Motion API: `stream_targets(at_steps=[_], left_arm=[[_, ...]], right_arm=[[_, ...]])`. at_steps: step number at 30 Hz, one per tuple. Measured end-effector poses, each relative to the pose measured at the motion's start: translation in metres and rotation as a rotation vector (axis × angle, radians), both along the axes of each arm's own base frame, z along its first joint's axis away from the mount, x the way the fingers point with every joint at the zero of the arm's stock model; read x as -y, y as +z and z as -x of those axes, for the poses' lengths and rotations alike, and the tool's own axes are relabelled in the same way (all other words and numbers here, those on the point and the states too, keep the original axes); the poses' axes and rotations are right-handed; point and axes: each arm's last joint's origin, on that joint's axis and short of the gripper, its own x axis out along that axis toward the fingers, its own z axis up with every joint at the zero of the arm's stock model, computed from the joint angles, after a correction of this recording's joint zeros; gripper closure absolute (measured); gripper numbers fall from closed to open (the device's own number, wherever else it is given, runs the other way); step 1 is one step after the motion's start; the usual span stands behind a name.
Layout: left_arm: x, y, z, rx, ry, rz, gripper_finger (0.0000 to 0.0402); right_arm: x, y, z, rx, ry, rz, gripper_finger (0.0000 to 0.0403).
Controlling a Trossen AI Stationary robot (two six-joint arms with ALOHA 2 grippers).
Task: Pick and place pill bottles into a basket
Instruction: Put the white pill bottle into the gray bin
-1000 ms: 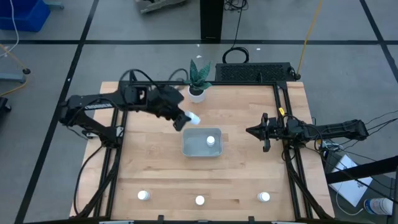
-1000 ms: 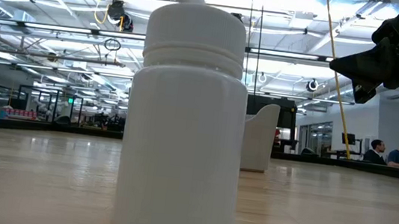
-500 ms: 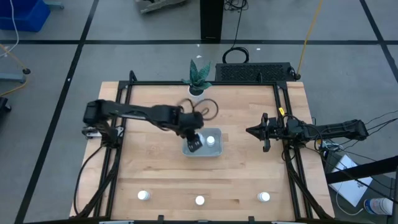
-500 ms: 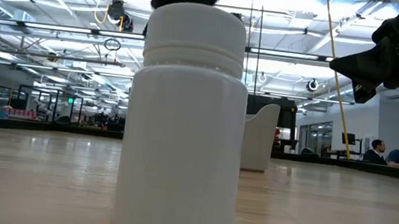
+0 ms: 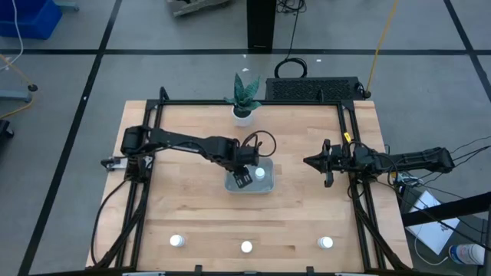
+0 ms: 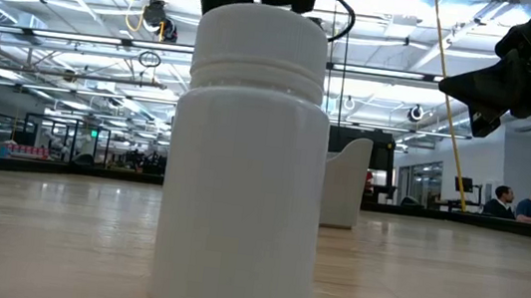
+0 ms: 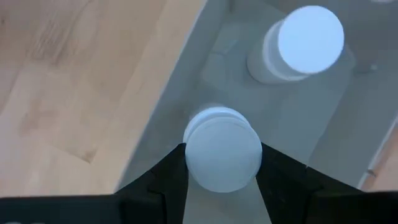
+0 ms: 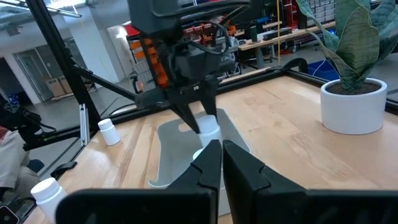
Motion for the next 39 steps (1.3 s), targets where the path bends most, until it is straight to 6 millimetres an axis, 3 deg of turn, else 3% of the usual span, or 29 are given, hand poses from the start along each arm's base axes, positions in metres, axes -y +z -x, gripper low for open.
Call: stream_targets(at_steps=[10, 18, 26, 39], left_arm=[[-0.011, 0.001, -0.006, 0.063, -0.004, 0.047, 0.0219], [-0.011, 0.001, -0.008, 0.085, -0.012, 0.052, 0.0226], [-0.011, 0.002, -0.01, 0.105, -0.017, 0.058, 0.0196], [-0.012, 0.004, -0.007, 0.093, 0.001, 0.075, 0.0193]], right_arm=[[0.0, 0.0, 0.0, -0.001, 0.0, 0.0, 0.0394], [0.0, 0.0, 0.0, 0.0, 0.0, 0.0, 0.0394], [0.0, 0.0, 0.0, -0.001, 0.0, 0.0, 0.0394], [0.0, 0.0, 0.0, -0.001, 0.0, 0.0, 0.0394]])
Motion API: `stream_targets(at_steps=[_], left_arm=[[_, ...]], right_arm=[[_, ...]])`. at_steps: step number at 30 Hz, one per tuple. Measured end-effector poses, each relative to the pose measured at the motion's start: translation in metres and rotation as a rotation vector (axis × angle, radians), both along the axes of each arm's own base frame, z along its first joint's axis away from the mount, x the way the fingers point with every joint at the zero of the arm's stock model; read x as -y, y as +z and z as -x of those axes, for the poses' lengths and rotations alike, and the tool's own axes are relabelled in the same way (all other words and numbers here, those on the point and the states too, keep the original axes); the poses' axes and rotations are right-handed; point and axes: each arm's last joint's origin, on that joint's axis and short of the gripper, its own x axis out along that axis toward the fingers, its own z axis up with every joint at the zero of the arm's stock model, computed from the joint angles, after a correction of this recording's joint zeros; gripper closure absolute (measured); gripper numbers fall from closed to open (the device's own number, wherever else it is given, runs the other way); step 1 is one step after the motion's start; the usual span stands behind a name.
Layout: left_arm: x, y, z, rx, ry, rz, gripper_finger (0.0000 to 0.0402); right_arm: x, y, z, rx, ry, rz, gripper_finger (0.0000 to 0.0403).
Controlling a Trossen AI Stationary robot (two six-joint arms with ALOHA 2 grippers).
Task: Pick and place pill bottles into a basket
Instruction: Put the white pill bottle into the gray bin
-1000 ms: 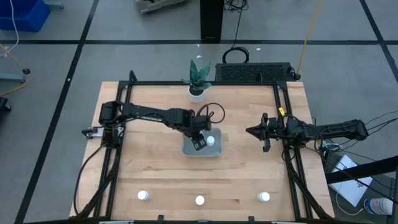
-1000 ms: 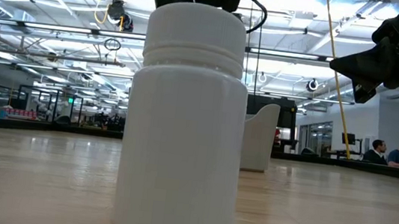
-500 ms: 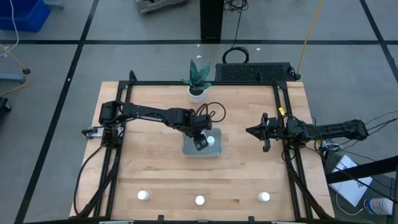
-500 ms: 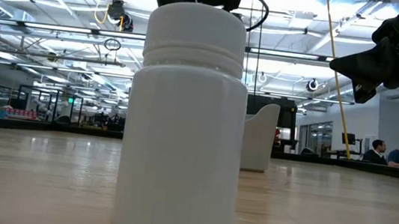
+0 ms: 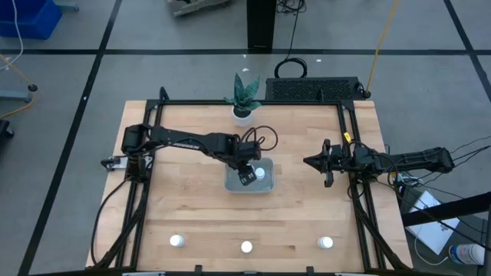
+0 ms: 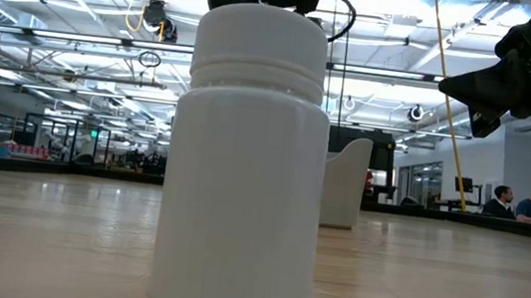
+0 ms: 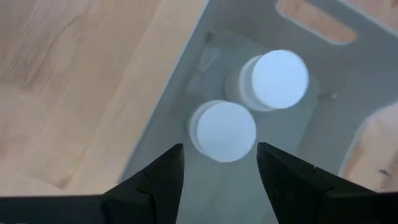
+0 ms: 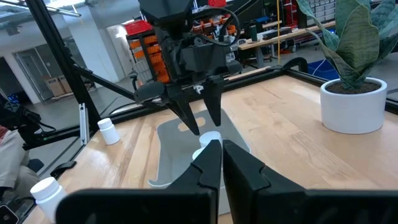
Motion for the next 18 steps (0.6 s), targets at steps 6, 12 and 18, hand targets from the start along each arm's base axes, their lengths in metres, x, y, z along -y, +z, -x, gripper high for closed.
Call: stream_targets(at_steps=[6, 12, 18], left_arm=[[-0.003, 0.01, 0.007, -0.003, -0.029, 0.079, 0.0192], [0.001, 0.026, 0.026, -0.069, 0.018, 0.188, 0.0192], [0.017, 0.057, 0.045, -0.047, 0.096, 0.266, 0.0192]], right_arm=[[0.0, 0.0, 0.0, -0.001, 0.0, 0.0, 0.0394], [0.0, 0.0, 0.0, 0.005, -0.001, 0.0, 0.0394], [0.0, 0.0, 0.0, -0.004, 0.0, 0.0, 0.0394]])
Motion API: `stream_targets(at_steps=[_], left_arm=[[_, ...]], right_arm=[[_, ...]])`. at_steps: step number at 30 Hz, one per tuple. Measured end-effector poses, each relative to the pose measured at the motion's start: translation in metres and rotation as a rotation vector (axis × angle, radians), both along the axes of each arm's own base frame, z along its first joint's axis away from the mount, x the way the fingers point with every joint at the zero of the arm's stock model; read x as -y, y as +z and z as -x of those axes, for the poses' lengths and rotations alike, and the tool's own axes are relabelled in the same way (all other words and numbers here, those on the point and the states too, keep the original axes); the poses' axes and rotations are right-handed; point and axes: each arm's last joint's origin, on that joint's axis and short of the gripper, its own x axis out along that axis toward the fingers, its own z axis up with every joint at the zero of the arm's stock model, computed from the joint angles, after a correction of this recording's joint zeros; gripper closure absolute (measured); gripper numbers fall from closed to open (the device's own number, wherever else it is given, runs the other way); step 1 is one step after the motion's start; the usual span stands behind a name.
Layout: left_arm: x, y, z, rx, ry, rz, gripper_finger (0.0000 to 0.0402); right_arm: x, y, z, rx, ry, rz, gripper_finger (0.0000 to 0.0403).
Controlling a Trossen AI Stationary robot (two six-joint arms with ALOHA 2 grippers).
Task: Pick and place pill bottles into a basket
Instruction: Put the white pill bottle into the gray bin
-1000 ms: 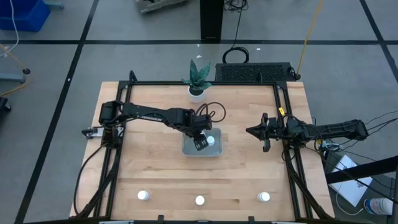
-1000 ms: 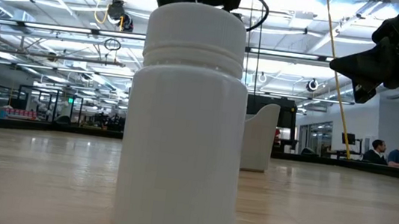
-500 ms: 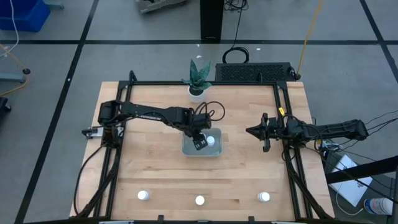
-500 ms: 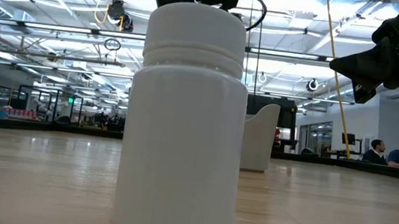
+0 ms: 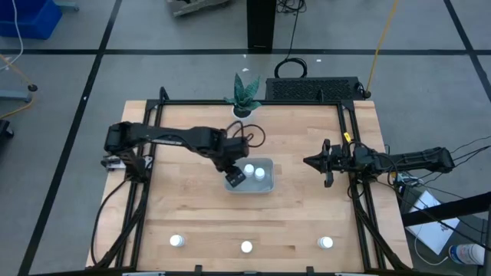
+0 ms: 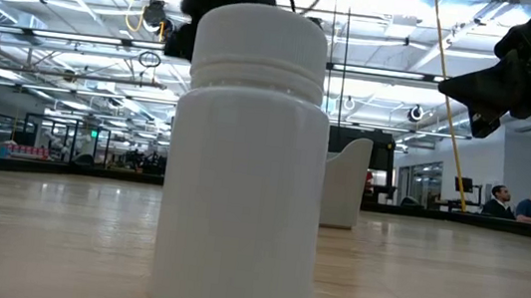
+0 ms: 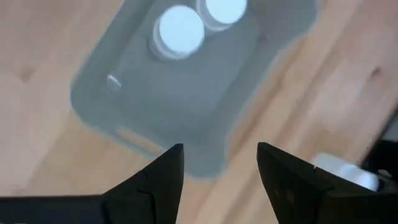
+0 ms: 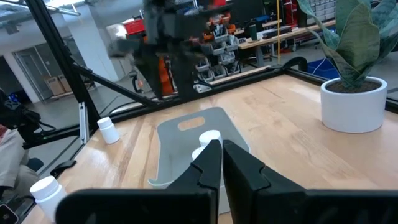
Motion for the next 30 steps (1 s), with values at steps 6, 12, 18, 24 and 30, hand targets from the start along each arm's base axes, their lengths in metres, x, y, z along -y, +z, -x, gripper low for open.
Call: stream_targets(at_steps=[6, 12, 18, 24, 30], left_arm=[[0.034, 0.048, 0.032, 0.093, 0.219, 0.103, 0.0192], [0.094, 0.084, 0.078, 0.225, 0.486, 0.113, 0.0192], [0.157, 0.088, 0.115, 0.241, 0.692, 0.263, 0.0192], [0.214, 0.063, 0.151, -0.029, 0.74, 0.318, 0.0192], [0.243, 0.035, 0.179, -0.349, 0.94, 0.236, 0.0192]], right_arm=[[0.0, -0.001, 0.0, -0.007, 0.0, 0.001, 0.0394], [0.0, -0.001, 0.0, -0.006, 0.0, 0.0, 0.0394], [0.0, 0.0, 0.0, -0.005, 0.0, 0.0, 0.0394], [0.0, -0.001, 0.0, -0.007, 0.0, 0.0, 0.0394], [0.0, -0.001, 0.0, -0.007, 0.0, 0.0, 0.0394]])
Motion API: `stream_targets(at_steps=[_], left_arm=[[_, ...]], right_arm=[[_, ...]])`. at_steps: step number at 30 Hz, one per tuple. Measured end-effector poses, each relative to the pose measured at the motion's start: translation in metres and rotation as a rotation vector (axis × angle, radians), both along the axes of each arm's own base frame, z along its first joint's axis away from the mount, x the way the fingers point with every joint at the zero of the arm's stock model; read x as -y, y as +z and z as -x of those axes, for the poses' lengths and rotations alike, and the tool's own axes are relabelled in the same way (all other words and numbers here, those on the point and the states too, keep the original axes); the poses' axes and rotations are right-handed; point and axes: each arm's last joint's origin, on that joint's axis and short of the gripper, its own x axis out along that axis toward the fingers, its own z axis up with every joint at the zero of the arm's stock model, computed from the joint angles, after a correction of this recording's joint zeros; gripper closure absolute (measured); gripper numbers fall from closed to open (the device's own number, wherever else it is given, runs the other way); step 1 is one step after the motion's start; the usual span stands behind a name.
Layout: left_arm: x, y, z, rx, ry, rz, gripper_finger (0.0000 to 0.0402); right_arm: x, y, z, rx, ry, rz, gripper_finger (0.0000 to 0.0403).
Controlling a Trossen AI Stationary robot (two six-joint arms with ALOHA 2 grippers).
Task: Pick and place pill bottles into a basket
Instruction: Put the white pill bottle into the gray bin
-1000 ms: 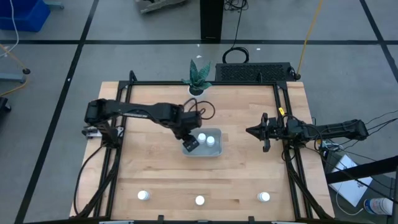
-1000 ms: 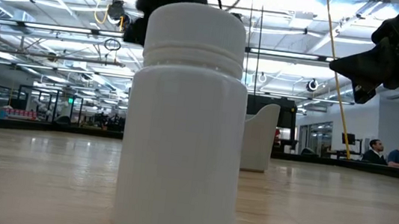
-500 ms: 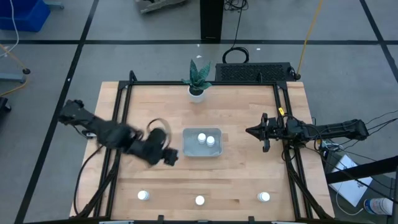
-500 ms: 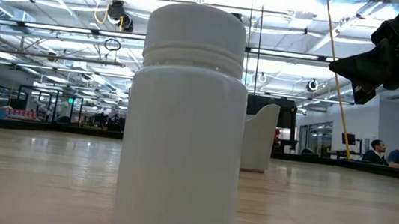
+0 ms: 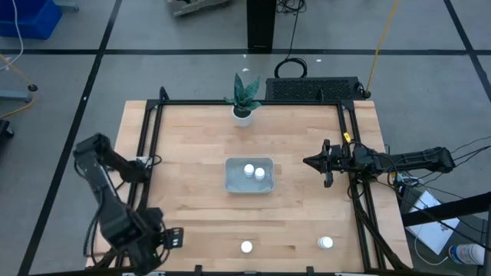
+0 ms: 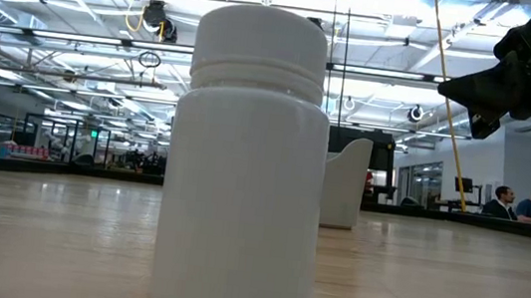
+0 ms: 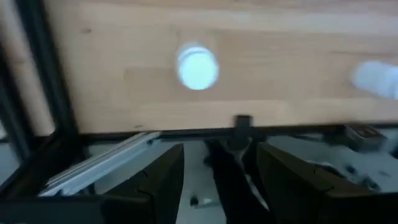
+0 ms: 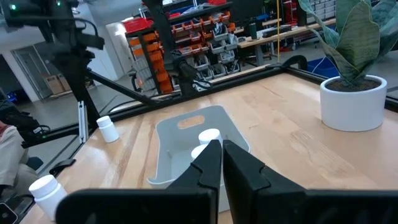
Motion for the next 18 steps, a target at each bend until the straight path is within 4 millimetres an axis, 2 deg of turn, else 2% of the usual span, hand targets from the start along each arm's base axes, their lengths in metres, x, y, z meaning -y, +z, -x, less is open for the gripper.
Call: stream_targets(at_steps=[4, 8, 13, 18], left_arm=[[-0.001, -0.007, -0.01, 0.017, 0.026, -0.05, 0.0192], [-0.002, -0.018, -0.02, 0.026, -0.024, -0.132, 0.0192], [0.003, -0.034, -0.024, -0.055, -0.006, -0.175, 0.0192], [0.002, -0.039, -0.025, -0.078, 0.005, -0.227, 0.0192]], right_arm=[[0.0, 0.0, 0.0, 0.0, 0.0, 0.0, 0.0394], [0.0, 0.0, 0.0, 0.0, 0.0, 0.0, 0.0394], [0.0, 0.0, 0.0, -0.001, -0.001, 0.0, 0.0394], [0.0, 0.0, 0.0, 0.0, 0.0, 0.0, 0.0394]])
